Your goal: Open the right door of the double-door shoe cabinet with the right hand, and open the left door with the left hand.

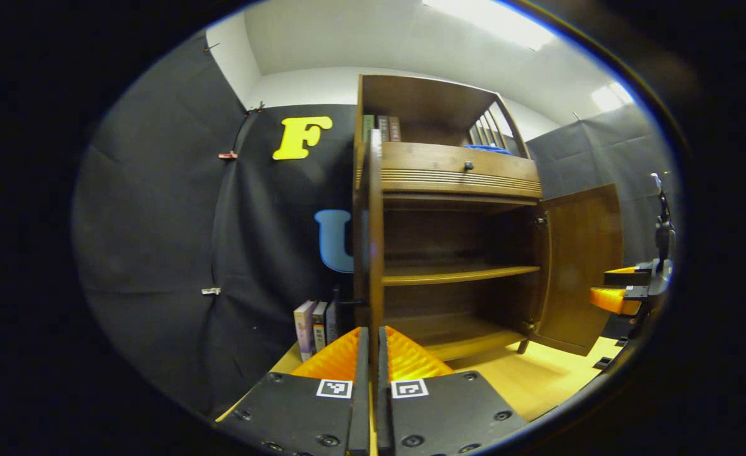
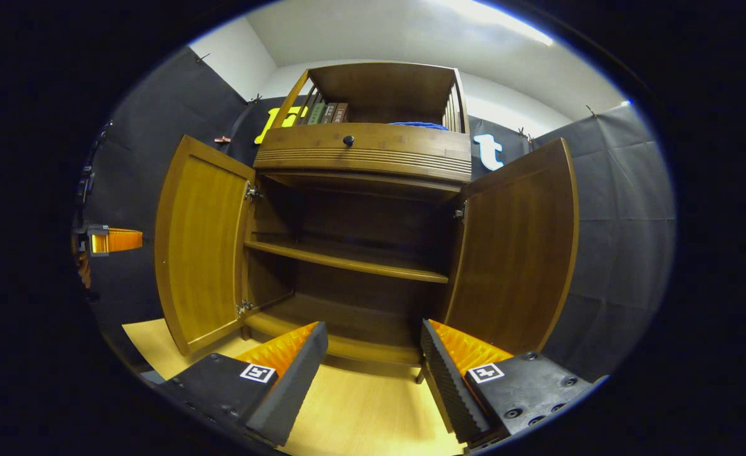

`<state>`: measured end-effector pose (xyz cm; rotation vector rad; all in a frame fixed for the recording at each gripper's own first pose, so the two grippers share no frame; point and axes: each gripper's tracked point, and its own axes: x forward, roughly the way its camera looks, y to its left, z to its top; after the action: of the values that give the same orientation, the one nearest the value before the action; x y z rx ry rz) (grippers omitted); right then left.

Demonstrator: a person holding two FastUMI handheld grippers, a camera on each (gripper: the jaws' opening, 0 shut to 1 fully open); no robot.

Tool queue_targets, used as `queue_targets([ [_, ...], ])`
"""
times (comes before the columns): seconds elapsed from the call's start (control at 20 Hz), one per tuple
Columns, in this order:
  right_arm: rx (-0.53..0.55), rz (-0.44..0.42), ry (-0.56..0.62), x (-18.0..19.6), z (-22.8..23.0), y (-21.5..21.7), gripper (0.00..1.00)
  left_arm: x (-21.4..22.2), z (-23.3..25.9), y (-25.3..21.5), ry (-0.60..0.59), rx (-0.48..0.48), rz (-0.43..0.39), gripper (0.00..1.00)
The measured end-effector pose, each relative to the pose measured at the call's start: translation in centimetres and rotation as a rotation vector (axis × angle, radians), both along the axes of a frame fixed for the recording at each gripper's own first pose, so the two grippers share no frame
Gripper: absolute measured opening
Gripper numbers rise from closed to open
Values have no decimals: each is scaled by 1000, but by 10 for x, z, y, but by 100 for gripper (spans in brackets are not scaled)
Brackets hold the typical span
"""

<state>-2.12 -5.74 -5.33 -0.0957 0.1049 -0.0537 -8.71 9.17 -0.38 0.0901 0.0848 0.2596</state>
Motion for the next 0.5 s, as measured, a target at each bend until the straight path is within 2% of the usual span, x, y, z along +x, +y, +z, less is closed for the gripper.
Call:
queue_targets([
  [0.15,0,-2,-10,-4,8,5,95,18,-2,-20,-5,-33,-36,29],
  [0.25,-29,-14,-31,-9,14,3,96,27,-11,-26,26,-49,-25,38],
  [0.3,-43,-19,-42,-11,17,3,97,29,-12,-26,35,-41,-6,43],
  [0.45,-60,-27,-58,-17,22,3,98,41,0,-37,-11,36,8,76],
  [0.5,-57,-26,-56,-19,22,3,97,45,1,-43,-22,58,3,77],
])
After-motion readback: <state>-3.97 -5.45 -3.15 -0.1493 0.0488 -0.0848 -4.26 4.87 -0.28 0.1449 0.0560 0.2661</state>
